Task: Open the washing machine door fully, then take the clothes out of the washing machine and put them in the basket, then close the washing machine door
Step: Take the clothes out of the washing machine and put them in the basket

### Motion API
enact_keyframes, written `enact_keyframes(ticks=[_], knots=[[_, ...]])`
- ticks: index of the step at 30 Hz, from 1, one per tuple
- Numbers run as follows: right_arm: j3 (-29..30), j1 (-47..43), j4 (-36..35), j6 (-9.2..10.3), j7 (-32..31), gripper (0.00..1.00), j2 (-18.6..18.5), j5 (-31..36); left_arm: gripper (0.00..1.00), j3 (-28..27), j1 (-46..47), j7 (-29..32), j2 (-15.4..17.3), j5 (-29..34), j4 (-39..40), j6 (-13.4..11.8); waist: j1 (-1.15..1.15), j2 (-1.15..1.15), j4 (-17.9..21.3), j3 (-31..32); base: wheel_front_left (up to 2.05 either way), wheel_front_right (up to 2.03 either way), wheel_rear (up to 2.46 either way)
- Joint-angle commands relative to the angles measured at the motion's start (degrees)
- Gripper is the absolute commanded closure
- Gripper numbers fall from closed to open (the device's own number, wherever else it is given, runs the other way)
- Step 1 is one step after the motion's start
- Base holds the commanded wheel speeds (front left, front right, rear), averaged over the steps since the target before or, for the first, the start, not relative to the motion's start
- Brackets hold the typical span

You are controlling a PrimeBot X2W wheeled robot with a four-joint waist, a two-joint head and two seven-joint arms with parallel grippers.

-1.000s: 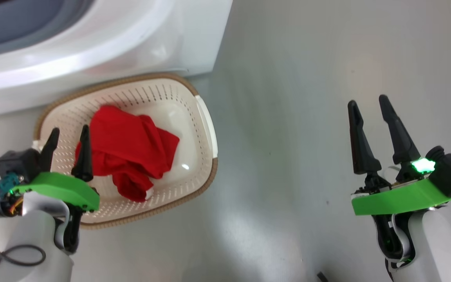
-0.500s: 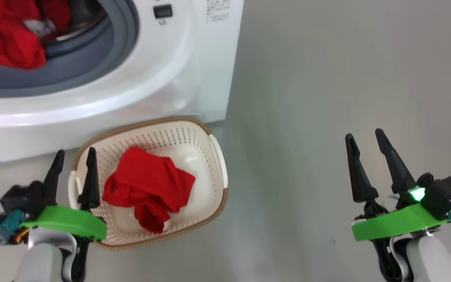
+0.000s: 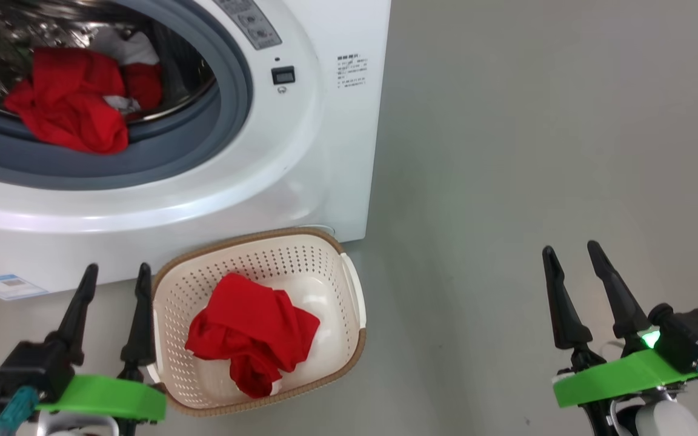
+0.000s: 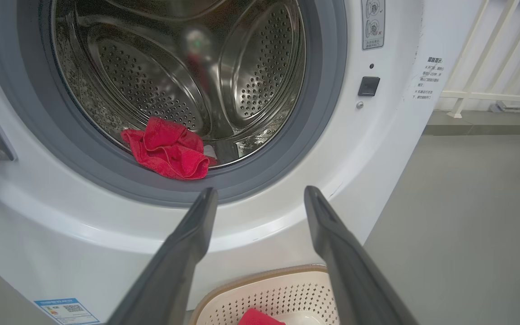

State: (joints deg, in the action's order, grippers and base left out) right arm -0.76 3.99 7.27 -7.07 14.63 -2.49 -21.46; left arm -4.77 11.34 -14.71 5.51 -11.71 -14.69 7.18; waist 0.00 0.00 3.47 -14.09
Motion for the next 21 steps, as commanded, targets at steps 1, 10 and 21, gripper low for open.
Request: enact_keyframes(ticks=[1, 10, 21], knots=[[-0.9, -0.8, -1.5, -0.42, 0.4, 0.00, -0.4, 0.7, 0.00, -2.5, -1.3, -0.3, 0.8, 0.6, 2.4, 0.3, 0.00, 0.00, -0.2, 1.1, 0.00, 0.00, 0.00], [0.2, -2.8, -2.0, -0.42, 0.4, 0.00, -0.4, 0.6, 0.00, -4.9, -6.7, -0.3, -1.0, 0.8, 6.9, 0.3, 0.00, 0.00, -0.3, 2.3, 0.00, 0.00, 0.00], [0.5, -3.6, -2.3, -0.42, 0.4, 0.00, -0.4, 0.4, 0.00, -5.8, -10.2, -0.3, -2.3, 0.9, 10.5, 0.3, 0.00, 0.00, -0.5, 2.3, 0.00, 0.00, 0.00]])
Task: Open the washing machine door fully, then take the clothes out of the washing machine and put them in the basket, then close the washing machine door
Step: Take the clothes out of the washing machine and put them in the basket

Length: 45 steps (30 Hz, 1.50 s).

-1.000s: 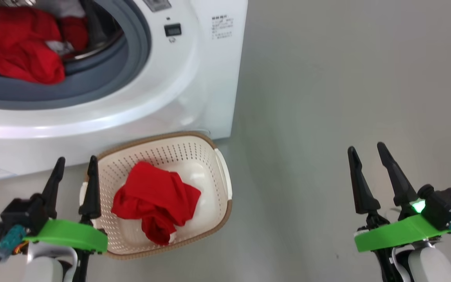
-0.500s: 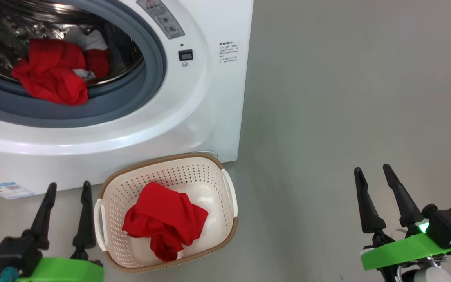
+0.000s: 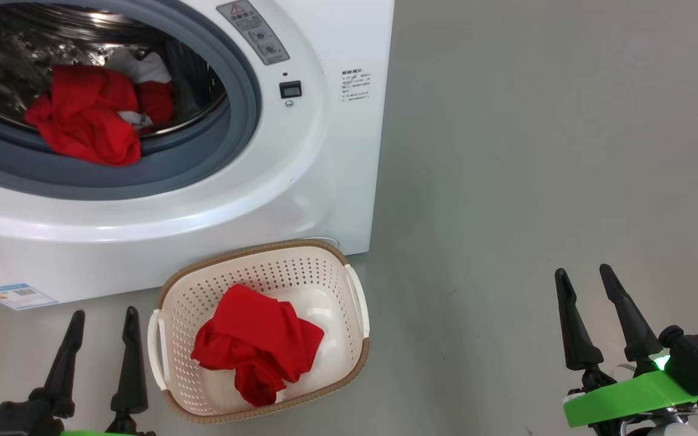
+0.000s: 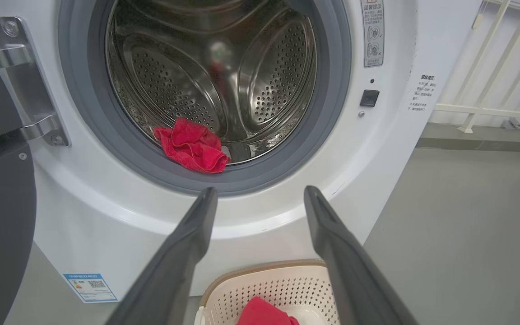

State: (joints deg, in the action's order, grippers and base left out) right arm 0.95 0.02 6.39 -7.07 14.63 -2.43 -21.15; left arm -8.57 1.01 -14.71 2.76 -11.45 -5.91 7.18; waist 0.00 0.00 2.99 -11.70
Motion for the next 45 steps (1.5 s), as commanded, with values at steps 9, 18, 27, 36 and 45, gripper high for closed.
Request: enact_keyframes(ticks=[9, 18, 27, 36, 45], knots=[[-1.4, 1.2, -1.5, -0.42, 0.4, 0.00, -0.4, -0.2, 0.00, -2.1, 1.2, -0.3, 0.2, 0.4, 1.4, 0.3, 0.00, 0.00, 0.0, -1.0, 0.00, 0.00, 0.00], [-1.6, 2.7, -1.8, -0.42, 0.4, 0.00, -0.4, -0.5, 0.00, -1.4, 6.0, -0.3, 0.2, 2.0, -2.3, 0.3, 0.00, 0.00, -0.4, -3.7, 0.00, 0.00, 0.00], [-2.8, 5.3, -2.1, -0.42, 0.4, 0.00, -0.4, -0.7, 0.00, -0.9, 17.7, -0.3, 2.0, 5.8, -11.0, 0.3, 0.00, 0.00, 0.3, -8.3, 0.00, 0.00, 0.00], [-4.3, 8.2, -2.4, -0.42, 0.4, 0.00, -0.4, -1.8, 0.00, -1.4, 32.9, -0.3, 6.2, 8.9, -23.0, -0.6, 0.00, 0.00, 3.3, -13.6, 0.00, 0.00, 0.00], [-5.4, 10.0, -3.2, -0.42, 0.4, 0.00, -0.4, -3.1, 0.00, -0.4, 46.0, -0.3, 11.9, 11.7, -34.8, -2.2, 0.00, 0.00, 6.6, -18.1, 0.00, 0.00, 0.00]])
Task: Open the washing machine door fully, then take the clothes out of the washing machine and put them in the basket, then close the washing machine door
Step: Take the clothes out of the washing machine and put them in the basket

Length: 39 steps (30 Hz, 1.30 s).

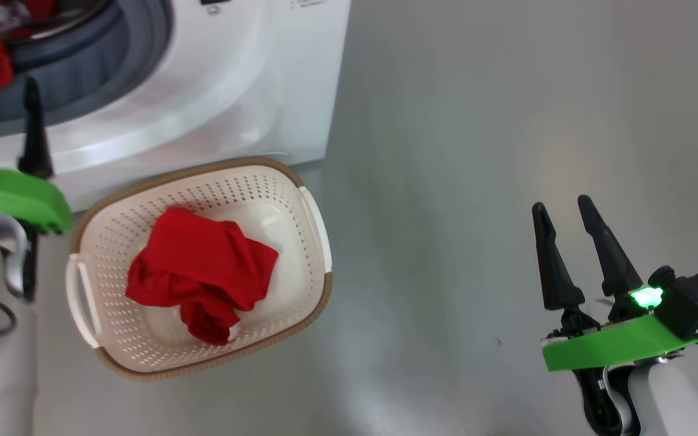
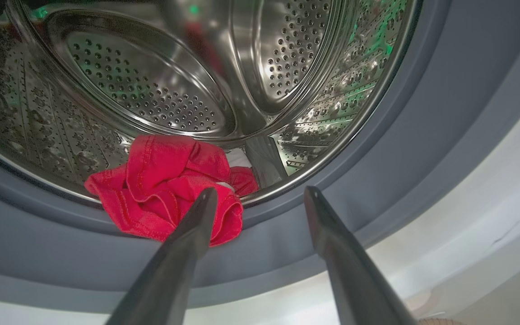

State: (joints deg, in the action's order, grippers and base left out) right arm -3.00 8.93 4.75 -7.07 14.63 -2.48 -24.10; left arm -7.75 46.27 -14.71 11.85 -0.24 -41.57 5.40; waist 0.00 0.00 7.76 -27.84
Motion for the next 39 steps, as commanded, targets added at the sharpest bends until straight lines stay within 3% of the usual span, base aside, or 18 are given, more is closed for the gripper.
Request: enact_keyframes(ticks=[1, 19, 39], knots=[[-1.6, 1.3, -1.6, -0.42, 0.4, 0.00, -0.4, -0.3, 0.00, -1.0, 2.1, -0.3, 3.5, 0.7, -0.4, -0.6, 0.00, 0.00, 2.1, -2.5, 0.00, 0.00, 0.00], [-4.5, 3.7, -2.3, -0.42, 0.4, 0.00, -0.4, -2.5, 0.00, 1.0, 19.3, -0.3, 14.0, 3.0, -19.5, -5.1, 0.00, 0.00, 8.1, -8.2, 0.00, 0.00, 0.00], [-6.1, 4.7, -3.1, -0.42, 0.4, 0.00, -0.4, -4.0, 0.00, 4.6, 27.2, -0.3, 20.7, 5.2, -29.7, -9.5, 0.00, 0.00, 11.3, -11.1, 0.00, 0.00, 0.00]])
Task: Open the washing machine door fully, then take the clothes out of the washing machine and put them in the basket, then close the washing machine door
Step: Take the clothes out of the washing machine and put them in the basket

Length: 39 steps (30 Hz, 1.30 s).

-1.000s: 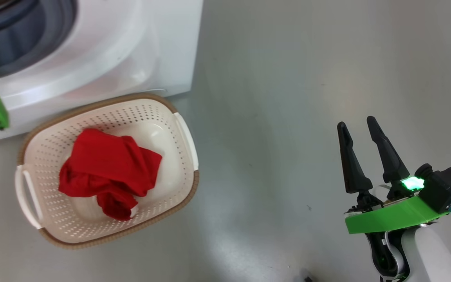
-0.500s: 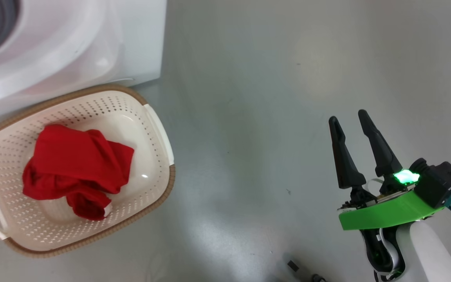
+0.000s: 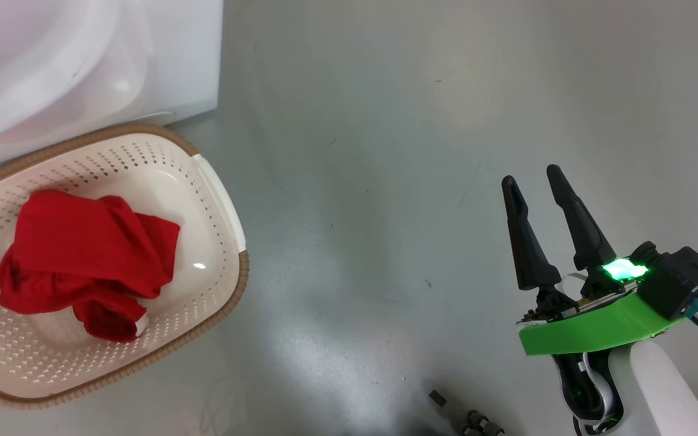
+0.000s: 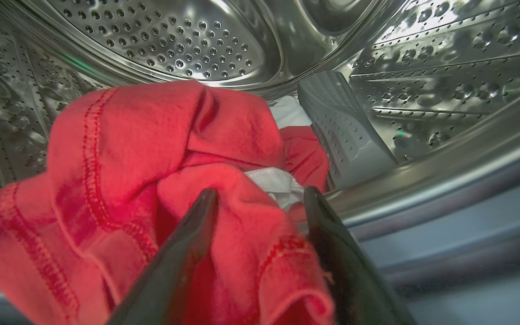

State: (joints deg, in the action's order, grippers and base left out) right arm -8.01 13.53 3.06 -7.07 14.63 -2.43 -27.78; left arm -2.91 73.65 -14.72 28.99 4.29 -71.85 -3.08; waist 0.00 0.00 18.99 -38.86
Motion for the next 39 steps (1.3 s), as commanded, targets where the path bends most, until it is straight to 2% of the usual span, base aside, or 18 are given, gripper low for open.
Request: enact_keyframes(ticks=[1, 3, 4, 5, 6, 8, 15, 25, 31, 39], knots=[[-1.1, 0.1, -1.4, -0.42, 0.4, 0.00, -0.4, -0.4, 0.00, -0.2, 0.0, -0.3, 3.7, 0.6, 0.4, -1.1, 0.00, 0.00, 0.1, -0.1, 0.00, 0.00, 0.00], [-1.2, 0.2, -1.4, -0.42, 0.4, 0.00, -0.4, -0.5, 0.03, 0.0, 0.3, -0.3, 4.1, 0.5, 0.1, -1.2, 0.00, 0.00, 0.2, -0.1, 0.00, 0.00, 0.00], [-1.2, 0.3, -1.4, -0.42, 0.4, 0.00, -0.4, -0.5, 0.30, 0.0, 0.4, -0.3, 4.3, 0.4, -0.1, -1.2, 0.00, 0.00, 0.2, -0.2, 0.00, 0.00, 0.00], [-1.1, 0.3, -1.4, -0.42, 0.4, 0.00, -0.4, -0.6, 0.62, 0.1, 0.6, -0.3, 4.4, 0.3, -0.1, -1.3, 0.00, 0.00, 0.2, -0.2, 0.00, 0.00, 0.00], [-1.1, 0.4, -1.4, -0.42, 0.4, 0.00, -0.4, -0.6, 0.79, 0.2, 0.7, -0.3, 4.6, 0.3, -0.1, -1.4, 0.00, 0.00, 0.2, -0.2, 0.00, 0.00, 0.00], [-1.0, 0.4, -1.4, -0.42, 0.4, 0.00, -0.4, -0.7, 1.00, 0.2, 0.9, -0.3, 4.6, -0.1, -0.2, -1.3, 0.00, 0.00, 0.1, -0.2, 0.00, 0.00, 0.00], [-0.6, 0.7, -1.4, -0.42, 0.4, 0.00, -0.4, -0.6, 1.00, 0.5, 0.7, -0.3, 3.9, -1.3, 1.4, -0.8, 0.00, 0.00, -0.8, 0.5, 0.00, 0.00, 0.00], [0.1, 0.2, -0.5, -0.42, 0.4, 0.00, -0.4, 0.4, 1.00, -1.1, -5.2, -0.3, 0.4, -5.7, 12.0, 1.4, 0.00, 0.00, -3.7, 4.2, 0.00, 0.00, 0.00], [0.2, -0.3, 0.1, -0.42, 0.4, 0.00, -0.4, 1.3, 1.00, -2.9, -11.7, -0.3, -3.2, -8.6, 19.4, 2.1, 0.00, 0.00, -5.3, 7.2, 0.00, 0.00, 0.00], [1.3, -2.0, 0.8, -0.42, 0.4, 0.00, -0.4, 3.0, 1.00, -8.6, -21.0, -0.3, -9.4, -13.4, 31.2, 5.1, 0.00, 0.00, -8.4, 11.6, 0.00, 0.00, 0.00]])
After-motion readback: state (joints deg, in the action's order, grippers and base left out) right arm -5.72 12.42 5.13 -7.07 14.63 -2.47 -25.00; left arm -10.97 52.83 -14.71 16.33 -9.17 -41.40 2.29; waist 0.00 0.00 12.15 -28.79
